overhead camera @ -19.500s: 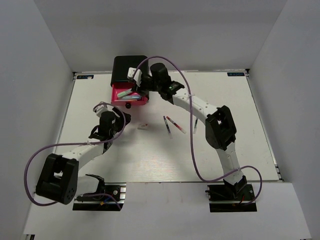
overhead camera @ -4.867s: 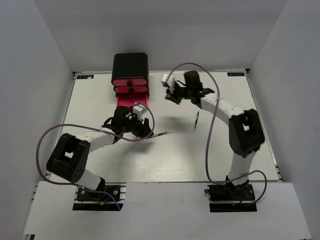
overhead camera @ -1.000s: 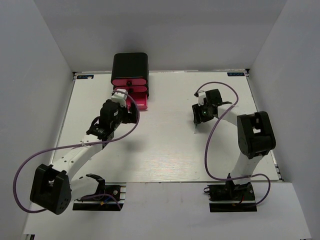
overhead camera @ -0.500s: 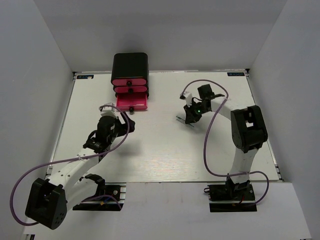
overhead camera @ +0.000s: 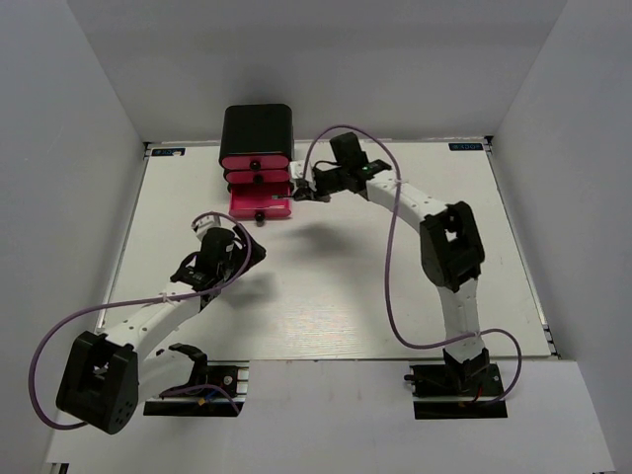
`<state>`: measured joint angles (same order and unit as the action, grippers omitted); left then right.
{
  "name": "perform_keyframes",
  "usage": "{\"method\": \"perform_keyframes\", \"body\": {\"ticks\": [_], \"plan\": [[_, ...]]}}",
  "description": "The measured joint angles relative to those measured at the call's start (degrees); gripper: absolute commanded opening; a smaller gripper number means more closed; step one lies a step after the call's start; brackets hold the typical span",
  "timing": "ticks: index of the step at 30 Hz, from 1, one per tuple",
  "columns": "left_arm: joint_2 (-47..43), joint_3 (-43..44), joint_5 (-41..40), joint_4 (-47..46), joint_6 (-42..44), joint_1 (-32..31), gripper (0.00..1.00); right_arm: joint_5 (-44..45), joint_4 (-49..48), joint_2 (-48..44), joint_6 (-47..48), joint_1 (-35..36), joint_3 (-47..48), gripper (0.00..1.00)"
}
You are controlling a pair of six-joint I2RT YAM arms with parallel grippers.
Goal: Sort the stationery into containers
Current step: Place the pen in the drawer.
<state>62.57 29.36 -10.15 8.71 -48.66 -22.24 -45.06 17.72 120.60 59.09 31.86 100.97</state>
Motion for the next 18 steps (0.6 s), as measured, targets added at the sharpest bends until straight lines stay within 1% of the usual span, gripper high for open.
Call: {"method": "perform_keyframes", "body": {"ticks": [3,6,10,13,18], "plan": [[-0.1,0.1,0.0,1.4,-1.2,0.0,1.0,0.1,-6.8,4.1,-1.8,2.5,1.7,0.0],[-0.7,0.1,0.0,3.1,-2.1,0.0,1.0,-0.1,-14.1,7.2,-5.9,4.2,1.9,0.0],[-2.7,0.1,0.1,5.3,-3.3,0.0,1.0,0.5,-25.1,11.9,-12.0,5.8,4.6,0.0],[-4.5,0.0,0.1,6.8,-4.2,0.0,1.0,1.3,-31.1,14.5,-15.4,6.5,6.9,0.0],[-6.5,-0.1,0.1,8.7,-5.5,0.0,1.0,1.3,-39.7,17.0,-19.4,7.0,7.8,0.01]]}}
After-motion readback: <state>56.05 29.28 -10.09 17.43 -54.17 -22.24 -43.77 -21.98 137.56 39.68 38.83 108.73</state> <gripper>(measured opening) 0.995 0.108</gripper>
